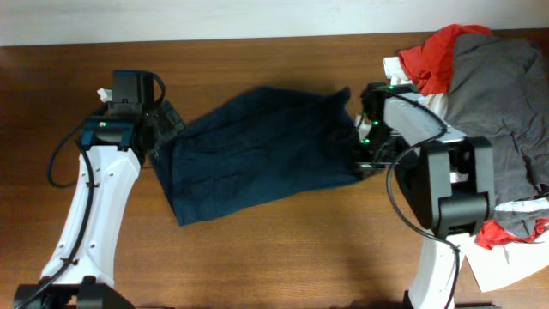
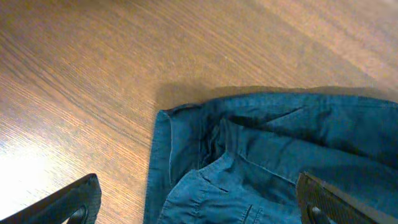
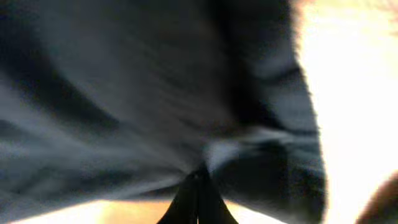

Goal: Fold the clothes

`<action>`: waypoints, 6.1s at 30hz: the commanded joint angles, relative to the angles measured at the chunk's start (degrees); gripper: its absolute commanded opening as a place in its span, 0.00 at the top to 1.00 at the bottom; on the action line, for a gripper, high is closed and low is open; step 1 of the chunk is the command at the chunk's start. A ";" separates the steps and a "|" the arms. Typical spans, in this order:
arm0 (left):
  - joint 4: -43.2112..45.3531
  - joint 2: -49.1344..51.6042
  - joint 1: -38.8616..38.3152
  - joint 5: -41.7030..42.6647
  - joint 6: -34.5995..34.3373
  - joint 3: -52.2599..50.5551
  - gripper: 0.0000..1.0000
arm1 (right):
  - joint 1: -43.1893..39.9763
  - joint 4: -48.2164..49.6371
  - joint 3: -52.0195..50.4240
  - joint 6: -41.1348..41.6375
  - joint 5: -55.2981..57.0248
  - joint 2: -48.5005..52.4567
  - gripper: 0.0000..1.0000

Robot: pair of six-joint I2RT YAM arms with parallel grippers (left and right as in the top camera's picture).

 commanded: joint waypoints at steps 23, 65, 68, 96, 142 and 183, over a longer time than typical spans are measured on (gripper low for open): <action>-4.39 13.05 -6.95 3.39 27.69 0.98 0.02 | 2.34 9.99 8.68 -1.31 -6.40 -13.42 0.37; -1.88 12.63 -5.53 6.29 28.37 9.70 0.99 | 2.93 31.52 8.68 -0.66 -6.25 -8.15 0.44; -1.97 11.23 -5.53 6.12 27.47 9.70 0.99 | 2.80 33.16 8.68 -0.66 -6.23 -4.85 0.44; -1.99 9.81 -5.53 4.17 27.10 9.70 0.99 | 1.73 40.94 8.68 -1.27 -6.01 4.48 0.95; -4.63 -1.68 -5.53 -14.64 10.43 5.01 0.99 | 3.65 23.21 17.11 -8.81 -8.11 -11.02 0.96; 15.23 14.93 -0.15 0.17 19.15 6.56 0.01 | 2.80 11.78 17.00 -8.57 -6.75 -6.88 0.01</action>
